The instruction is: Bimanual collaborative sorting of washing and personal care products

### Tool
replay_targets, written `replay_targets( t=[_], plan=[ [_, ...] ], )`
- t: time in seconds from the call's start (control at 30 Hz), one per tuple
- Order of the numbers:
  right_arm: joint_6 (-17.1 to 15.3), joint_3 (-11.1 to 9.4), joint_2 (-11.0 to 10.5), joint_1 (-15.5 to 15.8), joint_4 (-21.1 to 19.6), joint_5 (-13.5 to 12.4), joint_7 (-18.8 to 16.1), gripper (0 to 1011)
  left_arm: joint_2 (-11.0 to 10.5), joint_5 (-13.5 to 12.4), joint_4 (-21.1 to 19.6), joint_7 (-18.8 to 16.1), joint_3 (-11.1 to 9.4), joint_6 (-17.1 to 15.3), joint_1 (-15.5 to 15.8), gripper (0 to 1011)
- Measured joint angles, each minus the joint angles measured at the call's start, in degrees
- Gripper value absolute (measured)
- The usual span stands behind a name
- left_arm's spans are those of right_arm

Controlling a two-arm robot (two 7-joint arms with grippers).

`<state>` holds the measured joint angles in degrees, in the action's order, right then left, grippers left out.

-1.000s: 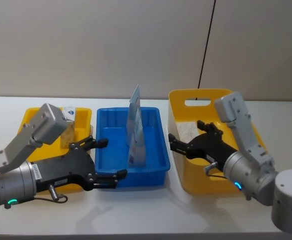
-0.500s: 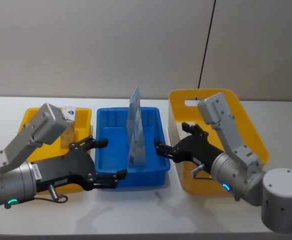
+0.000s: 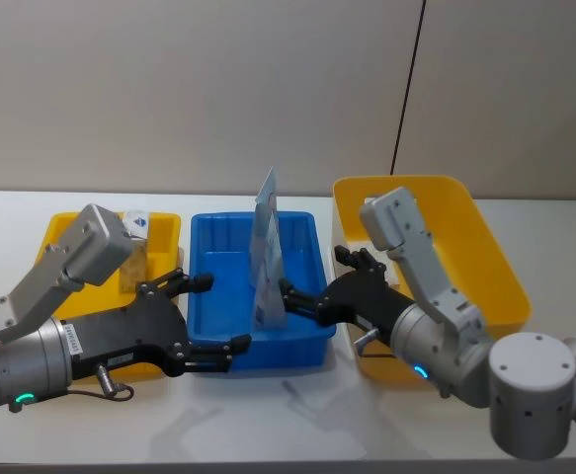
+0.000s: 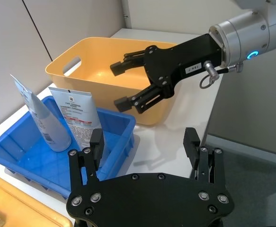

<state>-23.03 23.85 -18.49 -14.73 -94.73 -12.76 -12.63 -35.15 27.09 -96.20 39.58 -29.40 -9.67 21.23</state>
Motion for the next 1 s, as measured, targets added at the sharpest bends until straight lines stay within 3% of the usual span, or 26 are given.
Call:
replay_targets(
  t=[0.63,1.0],
  plan=[
    [1.9,2.8,5.0,-3.7,7.5,4.0,2.3,1003,0.0,0.0,0.0,0.0,0.0,0.0,0.0,1001],
    [3.0,3.4,7.6,-5.7,12.0,5.7,3.7,1003,0.0,0.0,0.0,0.0,0.0,0.0,0.0,1001]
  ],
)
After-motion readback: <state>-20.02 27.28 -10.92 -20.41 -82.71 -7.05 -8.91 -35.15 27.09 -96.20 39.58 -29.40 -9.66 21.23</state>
